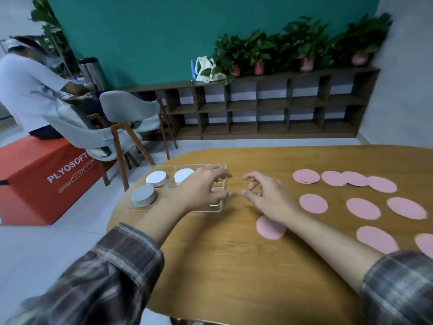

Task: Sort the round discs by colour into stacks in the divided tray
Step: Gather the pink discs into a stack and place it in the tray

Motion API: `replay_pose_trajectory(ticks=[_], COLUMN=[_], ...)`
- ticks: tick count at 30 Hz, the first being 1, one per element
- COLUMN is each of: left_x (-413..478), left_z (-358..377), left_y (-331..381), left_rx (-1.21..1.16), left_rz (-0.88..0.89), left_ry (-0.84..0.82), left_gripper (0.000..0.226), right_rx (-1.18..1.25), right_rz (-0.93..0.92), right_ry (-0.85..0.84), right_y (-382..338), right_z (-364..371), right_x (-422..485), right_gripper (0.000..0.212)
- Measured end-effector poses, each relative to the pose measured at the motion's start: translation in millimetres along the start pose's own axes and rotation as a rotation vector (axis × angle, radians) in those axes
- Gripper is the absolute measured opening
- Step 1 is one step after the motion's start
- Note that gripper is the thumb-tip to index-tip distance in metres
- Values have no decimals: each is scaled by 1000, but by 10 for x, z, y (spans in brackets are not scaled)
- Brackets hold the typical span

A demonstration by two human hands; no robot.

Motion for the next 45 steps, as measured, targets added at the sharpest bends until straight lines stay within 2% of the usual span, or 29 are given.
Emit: replay_pose_trajectory(ticks=[8,13,16,21,26,29,37,42,45], left_x=[514,695,740,831,901,898,951,936,904], left_z=[420,874,1085,1205,1289,1348,1319,1311,1262], left_y=[734,891,888,762,682,595,497,667,790], left_rx=[-13,-35,-76,-171,-346,-430,-565,-906,-1009], left_rz=[63,40,40,28,61,-16,-52,55,112], left_ry=[-104,-248,-275,-185,-3,111,121,118,176], left_gripper=[47,55,57,54,29,20,8,12,12], right_rx=[-43,-109,-126,-78,-75,-92,11,1,27], right_rz=[91,80,72,24,7,13,58,70,59], right_ry=[52,60,61,151,187,157,71,22,3], right_y=[572,893,1034,1080,1102,1118,1162,1151,1116], right_z=[-613,-722,-704,-704,-674,-638,-602,-542,-538], right_x=[-575,-895,-971,-906,-834,-812,-781,-791,-806], right_gripper=[27,28,28,27,22,21,19,26,24])
Point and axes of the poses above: each hand's wrist, its own x-axis towards the middle knuckle, its own z-axis out of the palm, y = z × x, the point moved 8 cm from there along x, towards the middle knuckle, and after that the axes turned 12 degrees about -y, right-handed, at the moved point
